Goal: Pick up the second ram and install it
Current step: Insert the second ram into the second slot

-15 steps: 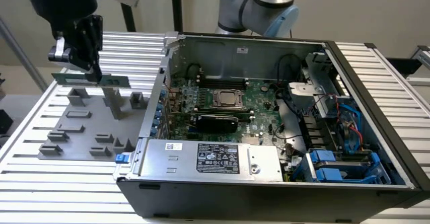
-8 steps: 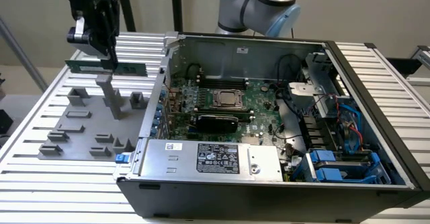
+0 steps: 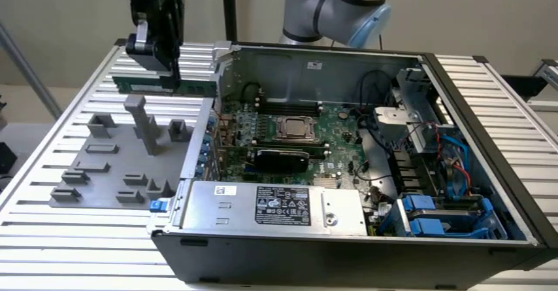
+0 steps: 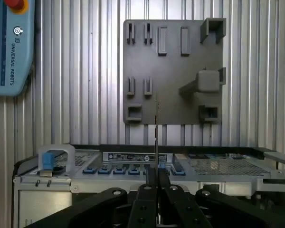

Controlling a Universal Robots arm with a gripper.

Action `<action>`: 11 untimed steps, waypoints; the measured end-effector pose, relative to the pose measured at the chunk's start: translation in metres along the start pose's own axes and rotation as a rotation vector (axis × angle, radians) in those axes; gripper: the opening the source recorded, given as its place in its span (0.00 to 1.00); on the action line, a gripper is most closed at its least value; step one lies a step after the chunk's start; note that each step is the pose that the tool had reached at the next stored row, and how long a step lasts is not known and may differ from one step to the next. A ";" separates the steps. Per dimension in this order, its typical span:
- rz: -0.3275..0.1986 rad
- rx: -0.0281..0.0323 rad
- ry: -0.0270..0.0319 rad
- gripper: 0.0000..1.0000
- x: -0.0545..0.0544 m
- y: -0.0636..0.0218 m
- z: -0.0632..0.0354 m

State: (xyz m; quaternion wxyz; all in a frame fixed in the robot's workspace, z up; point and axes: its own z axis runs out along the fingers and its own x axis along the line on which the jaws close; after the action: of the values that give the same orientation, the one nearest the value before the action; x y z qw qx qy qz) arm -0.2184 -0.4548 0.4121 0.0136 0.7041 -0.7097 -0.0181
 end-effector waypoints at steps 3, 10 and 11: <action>0.000 0.0000 -0.0017 0.00 0.000 -0.0134 -0.0006; 0.000 0.0000 -0.0049 0.00 0.000 -0.0453 -0.0008; 0.000 -0.0001 -0.0048 0.00 0.000 -0.0500 -0.0003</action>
State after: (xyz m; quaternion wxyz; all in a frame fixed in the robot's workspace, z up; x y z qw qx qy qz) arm -0.1684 -0.4548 0.4101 0.0120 0.7041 -0.7097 -0.0199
